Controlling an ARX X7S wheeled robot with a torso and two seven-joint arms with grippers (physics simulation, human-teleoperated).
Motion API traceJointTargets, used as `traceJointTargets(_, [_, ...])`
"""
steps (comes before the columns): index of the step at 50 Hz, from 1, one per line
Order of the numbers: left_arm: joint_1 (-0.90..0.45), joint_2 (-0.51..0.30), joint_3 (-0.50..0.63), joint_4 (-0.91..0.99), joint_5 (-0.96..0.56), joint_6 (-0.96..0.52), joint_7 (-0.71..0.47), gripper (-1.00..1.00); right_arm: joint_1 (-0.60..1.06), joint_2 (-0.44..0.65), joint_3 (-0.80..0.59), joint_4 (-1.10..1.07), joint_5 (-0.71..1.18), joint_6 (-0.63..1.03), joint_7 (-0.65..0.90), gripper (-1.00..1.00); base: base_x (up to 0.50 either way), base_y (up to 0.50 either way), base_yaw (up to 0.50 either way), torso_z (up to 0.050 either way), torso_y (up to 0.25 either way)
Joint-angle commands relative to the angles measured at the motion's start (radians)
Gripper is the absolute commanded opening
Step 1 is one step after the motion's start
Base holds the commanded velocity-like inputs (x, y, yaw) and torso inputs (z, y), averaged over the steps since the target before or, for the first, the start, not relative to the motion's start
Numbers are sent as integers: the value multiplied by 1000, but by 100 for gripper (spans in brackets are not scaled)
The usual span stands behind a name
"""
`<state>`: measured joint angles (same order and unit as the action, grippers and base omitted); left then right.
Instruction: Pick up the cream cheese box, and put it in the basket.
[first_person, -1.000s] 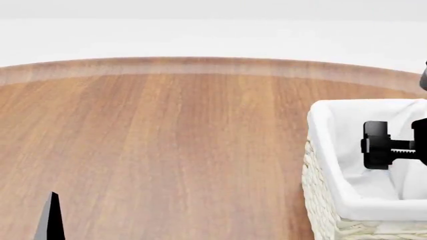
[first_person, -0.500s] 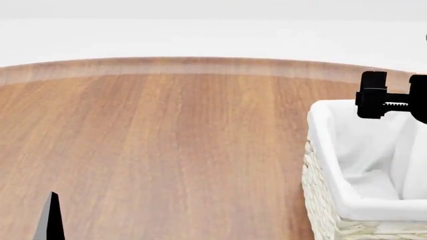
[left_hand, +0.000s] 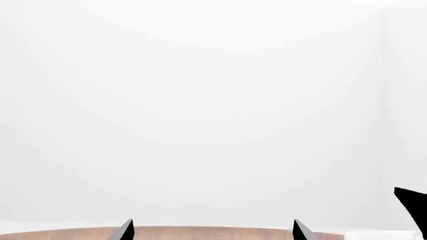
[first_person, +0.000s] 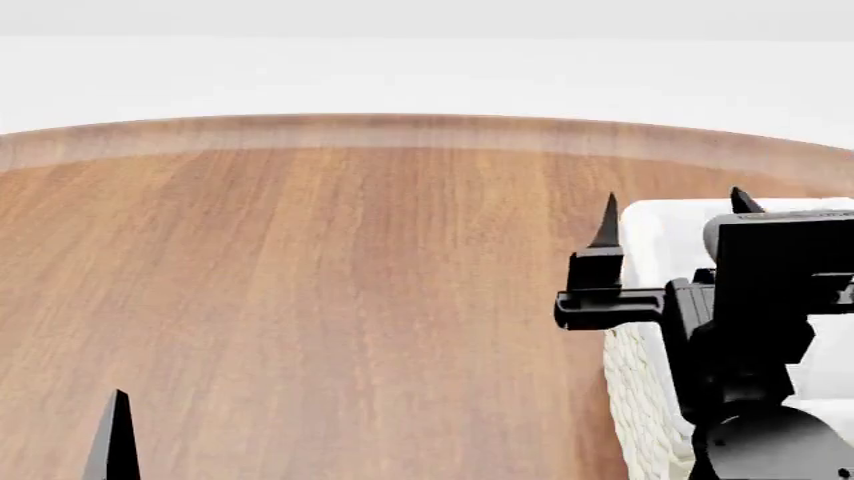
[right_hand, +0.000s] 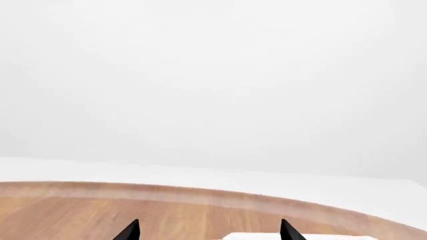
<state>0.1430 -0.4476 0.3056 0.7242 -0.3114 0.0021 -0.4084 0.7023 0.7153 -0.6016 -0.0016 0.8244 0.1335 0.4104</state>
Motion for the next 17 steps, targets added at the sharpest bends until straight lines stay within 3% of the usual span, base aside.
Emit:
traceJointTargets(1, [-10,17,29,-60,23,20,14,100,-343,-67,-60,-252,-331,-273,211,100,0,0,0,0,0])
traceJointTargets(11, [-38,70,94,-252,56,87,65,100,-470,-180,-147,-108,-551,-393,280,100,0,0,0,0,0])
traceJointTargets(17, [-71,102,147,-381,-53,100,169,100,-473,-288,-195,120,-590,-454,255,100,0,0,0,0,0])
